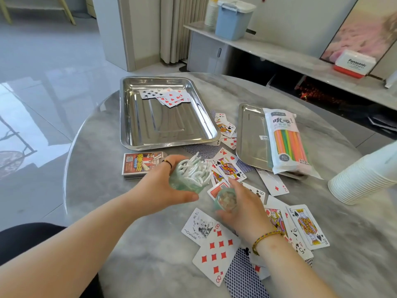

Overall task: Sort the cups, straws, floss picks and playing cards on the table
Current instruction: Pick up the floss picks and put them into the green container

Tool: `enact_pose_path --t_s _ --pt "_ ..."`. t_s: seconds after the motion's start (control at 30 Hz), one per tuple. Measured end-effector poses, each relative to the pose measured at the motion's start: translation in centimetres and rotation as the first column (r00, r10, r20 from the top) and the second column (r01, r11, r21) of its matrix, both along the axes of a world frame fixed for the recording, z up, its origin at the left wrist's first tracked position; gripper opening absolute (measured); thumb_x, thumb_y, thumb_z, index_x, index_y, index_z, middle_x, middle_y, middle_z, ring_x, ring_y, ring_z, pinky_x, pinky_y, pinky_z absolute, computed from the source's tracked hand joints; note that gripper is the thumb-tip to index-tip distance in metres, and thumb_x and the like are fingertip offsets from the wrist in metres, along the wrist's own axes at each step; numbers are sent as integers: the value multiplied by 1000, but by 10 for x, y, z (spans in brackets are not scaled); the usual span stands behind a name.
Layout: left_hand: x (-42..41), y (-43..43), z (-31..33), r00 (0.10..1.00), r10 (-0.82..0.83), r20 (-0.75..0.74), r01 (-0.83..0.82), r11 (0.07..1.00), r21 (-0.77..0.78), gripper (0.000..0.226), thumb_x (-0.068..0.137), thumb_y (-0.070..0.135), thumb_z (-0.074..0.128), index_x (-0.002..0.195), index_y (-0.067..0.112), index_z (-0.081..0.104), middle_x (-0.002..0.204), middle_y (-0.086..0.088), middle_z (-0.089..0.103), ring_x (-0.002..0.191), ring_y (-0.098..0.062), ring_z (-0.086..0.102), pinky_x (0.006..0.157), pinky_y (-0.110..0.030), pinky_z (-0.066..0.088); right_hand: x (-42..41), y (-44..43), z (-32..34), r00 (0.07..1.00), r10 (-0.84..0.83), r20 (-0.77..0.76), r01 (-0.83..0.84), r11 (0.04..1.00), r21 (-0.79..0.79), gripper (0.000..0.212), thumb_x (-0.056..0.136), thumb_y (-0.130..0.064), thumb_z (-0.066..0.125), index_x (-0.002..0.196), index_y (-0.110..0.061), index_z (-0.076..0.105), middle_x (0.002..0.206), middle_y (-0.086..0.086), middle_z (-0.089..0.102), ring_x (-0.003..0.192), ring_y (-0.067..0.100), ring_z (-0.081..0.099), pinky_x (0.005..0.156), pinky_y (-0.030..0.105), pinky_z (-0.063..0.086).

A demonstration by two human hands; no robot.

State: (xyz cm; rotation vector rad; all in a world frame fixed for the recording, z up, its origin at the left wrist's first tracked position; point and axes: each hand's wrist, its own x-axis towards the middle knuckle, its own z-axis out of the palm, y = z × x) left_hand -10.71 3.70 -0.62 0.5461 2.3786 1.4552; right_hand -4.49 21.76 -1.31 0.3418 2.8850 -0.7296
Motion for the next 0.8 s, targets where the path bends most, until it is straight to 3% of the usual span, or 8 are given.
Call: enact_pose_path --t_s 0.1,0.2,0.27,0.37,0.43,0.6,0.7,0.8 --pt "4 5 -5 998 -35 51 34 999 31 59 61 17 83 90 42 39 95 20 54 81 9 55 69 -2 43 1 1 -6 999 -23 -32 19 993 -116 67 80 -28 66 137 -18 32 136 -1 43 125 14 39 101 21 30" --pt "4 11 -5 986 -68 150 57 995 78 66 42 37 83 95 40 44 98 17 60 86 6 60 77 -9 48 6 12 3 977 -201 -67 149 876 -458 55 77 -28 70 125 -26 42 124 -5 48 113 8 45 90 17 36" --pt "7 15 -3 946 -138 293 74 973 219 74 33 38 78 101 32 50 100 9 66 92 -3 65 78 -18 53 11 23 7 961 -276 5 183 621 -762 50 63 -31 77 108 -27 54 113 -4 59 103 11 55 77 16 45" --pt "17 20 1 842 -328 428 145 902 406 86 29 31 88 107 22 54 98 5 71 91 -10 67 71 -18 52 26 28 7 964 -230 132 131 -22 -991 68 36 -39 89 95 -12 69 97 7 69 88 17 66 69 24 56" --pt "25 29 0 802 -379 462 150 876 458 80 33 28 87 105 19 54 92 5 72 85 -9 68 66 -16 51 32 27 6 978 -175 116 89 -154 -984 66 42 -40 88 96 -7 70 103 13 67 90 20 66 75 28 56" --pt "36 47 -11 792 -326 517 53 879 474 92 20 45 90 100 15 57 84 0 73 78 -13 69 63 -19 52 30 30 12 973 -217 74 61 -67 -996 70 50 -42 84 106 -5 64 99 10 68 89 17 64 73 22 54" --pt "40 53 -13 778 -346 525 97 891 443 76 31 29 84 101 16 57 86 0 73 79 -13 69 64 -20 52 29 37 13 960 -270 78 83 8 -997 43 68 -28 62 106 -8 60 88 3 69 81 14 64 67 20 53" --pt "41 52 -14 768 -333 548 85 900 428 64 38 27 73 99 18 57 82 3 73 75 -10 68 62 -18 52 30 38 11 976 -216 16 46 134 -990 49 60 -30 66 106 -16 59 93 -1 69 83 10 64 67 19 51"
